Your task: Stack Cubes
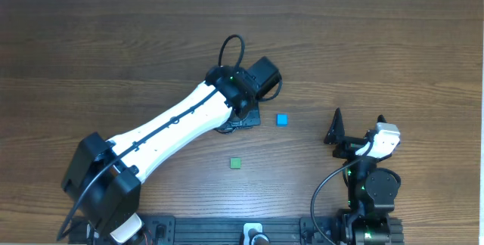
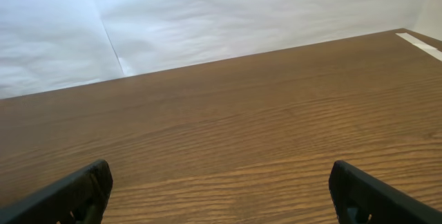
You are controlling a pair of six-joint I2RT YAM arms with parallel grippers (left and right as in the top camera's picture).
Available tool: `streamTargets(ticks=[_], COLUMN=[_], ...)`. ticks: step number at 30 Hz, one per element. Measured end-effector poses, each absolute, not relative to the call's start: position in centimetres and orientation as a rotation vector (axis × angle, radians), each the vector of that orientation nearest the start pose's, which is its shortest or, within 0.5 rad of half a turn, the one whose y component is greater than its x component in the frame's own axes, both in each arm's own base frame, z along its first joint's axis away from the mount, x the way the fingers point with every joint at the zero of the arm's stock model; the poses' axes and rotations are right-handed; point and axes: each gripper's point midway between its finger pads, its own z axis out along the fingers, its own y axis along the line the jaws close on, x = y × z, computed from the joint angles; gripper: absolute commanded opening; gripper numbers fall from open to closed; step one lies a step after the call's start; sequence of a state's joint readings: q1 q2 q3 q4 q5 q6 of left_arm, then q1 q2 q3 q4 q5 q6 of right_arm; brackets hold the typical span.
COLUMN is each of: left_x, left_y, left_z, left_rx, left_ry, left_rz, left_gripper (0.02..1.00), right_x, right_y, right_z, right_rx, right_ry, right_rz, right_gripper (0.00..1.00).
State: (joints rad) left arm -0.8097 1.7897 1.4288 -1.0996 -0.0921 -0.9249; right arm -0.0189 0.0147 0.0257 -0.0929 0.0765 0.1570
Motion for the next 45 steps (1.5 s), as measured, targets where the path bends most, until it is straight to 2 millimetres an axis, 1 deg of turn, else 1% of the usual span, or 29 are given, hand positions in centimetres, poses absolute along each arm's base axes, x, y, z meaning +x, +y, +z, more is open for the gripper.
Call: streamTargets(ticks=[6, 11, 14, 24, 30, 41, 45], left_x=[26.6, 27.3, 27.5, 28.2, 28.6, 28.8, 28.8], left_y=[-24.7, -25.2, -24.9, -24.0, -24.4, -24.0, -24.2], left_z=[9.8, 8.8, 8.1, 6.9, 6.7, 6.6, 6.6], left_rx=[-0.2, -0.208, -0.218, -0.262, -0.26, -0.281, -0.26], left_ry=[2.947, 2.937, 2.946, 2.964, 2.954, 2.963, 2.969], left_rz=[-0.037, -0.034, -0.01, 0.032, 0.014, 0.008, -0.008], left_gripper=[0.038, 0.04, 0.04, 0.04, 0.042, 0.04, 0.04], right_x=[24.5, 24.5, 24.5, 24.5, 24.5, 24.5, 24.5], right_y=[-1.8, -1.8, -1.8, -1.8, -1.8, -1.8, -1.8], right_z=[16.0, 16.0, 16.0, 16.0, 16.0, 16.0, 16.0], right_rx=[0.203, 0.204, 0.203, 0.203, 0.203, 0.204, 0.204], right_ry=[1.64, 1.64, 1.64, 1.64, 1.64, 1.64, 1.64], right_rz=[0.042, 0.042, 0.042, 0.042, 0.042, 0.042, 0.042], right_gripper=[0.991, 0.991, 0.991, 0.993, 0.991, 0.993, 0.991])
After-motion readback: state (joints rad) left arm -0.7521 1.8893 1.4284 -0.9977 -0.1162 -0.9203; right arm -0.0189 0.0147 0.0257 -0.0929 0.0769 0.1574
